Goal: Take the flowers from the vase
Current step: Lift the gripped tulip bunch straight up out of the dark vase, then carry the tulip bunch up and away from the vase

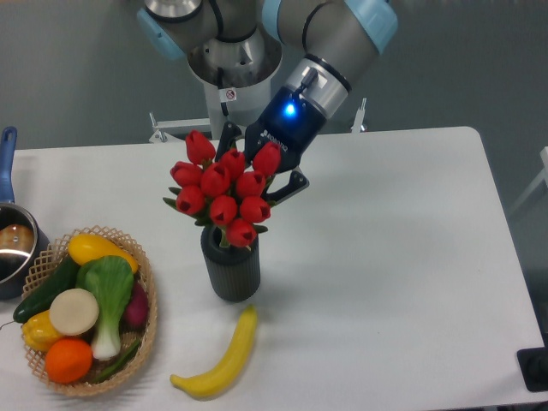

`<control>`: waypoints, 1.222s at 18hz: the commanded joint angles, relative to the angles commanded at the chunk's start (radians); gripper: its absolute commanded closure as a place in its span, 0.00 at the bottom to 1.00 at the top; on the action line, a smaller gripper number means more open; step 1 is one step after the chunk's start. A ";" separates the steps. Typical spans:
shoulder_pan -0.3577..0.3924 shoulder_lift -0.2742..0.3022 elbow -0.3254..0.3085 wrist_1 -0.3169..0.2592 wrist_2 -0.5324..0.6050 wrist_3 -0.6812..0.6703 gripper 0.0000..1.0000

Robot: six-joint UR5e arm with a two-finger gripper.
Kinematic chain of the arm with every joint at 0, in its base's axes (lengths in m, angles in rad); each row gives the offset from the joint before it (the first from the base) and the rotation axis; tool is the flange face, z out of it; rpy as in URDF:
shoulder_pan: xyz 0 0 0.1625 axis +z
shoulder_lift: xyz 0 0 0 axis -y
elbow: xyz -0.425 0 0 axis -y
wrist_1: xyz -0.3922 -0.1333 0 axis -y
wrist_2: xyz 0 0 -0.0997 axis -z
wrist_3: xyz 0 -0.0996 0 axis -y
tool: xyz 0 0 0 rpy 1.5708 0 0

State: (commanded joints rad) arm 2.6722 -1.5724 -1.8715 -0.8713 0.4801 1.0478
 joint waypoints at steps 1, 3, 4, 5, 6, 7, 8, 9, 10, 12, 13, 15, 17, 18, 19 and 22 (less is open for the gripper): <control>0.003 0.015 0.002 0.000 0.000 -0.015 0.55; 0.026 0.031 0.027 -0.003 -0.002 -0.054 0.56; 0.029 0.037 0.041 -0.003 0.000 -0.074 0.56; 0.031 0.041 0.055 -0.003 0.000 -0.090 0.56; 0.032 0.046 0.072 -0.003 -0.002 -0.109 0.56; 0.034 0.055 0.083 -0.003 -0.003 -0.129 0.56; 0.034 0.061 0.086 -0.002 -0.006 -0.146 0.56; 0.035 0.071 0.090 -0.002 -0.006 -0.156 0.56; 0.035 0.075 0.097 -0.002 -0.006 -0.161 0.56; 0.040 0.086 0.098 -0.002 -0.003 -0.163 0.56; 0.046 0.088 0.100 -0.002 0.000 -0.161 0.56; 0.080 0.086 0.112 -0.002 0.006 -0.158 0.56; 0.138 0.086 0.115 -0.002 0.017 -0.154 0.56; 0.170 0.084 0.115 0.003 0.029 -0.147 0.56; 0.202 0.078 0.115 0.005 0.049 -0.137 0.56; 0.288 0.057 0.115 0.008 0.098 -0.053 0.56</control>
State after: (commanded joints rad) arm 2.9603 -1.5154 -1.7564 -0.8636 0.5782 0.9953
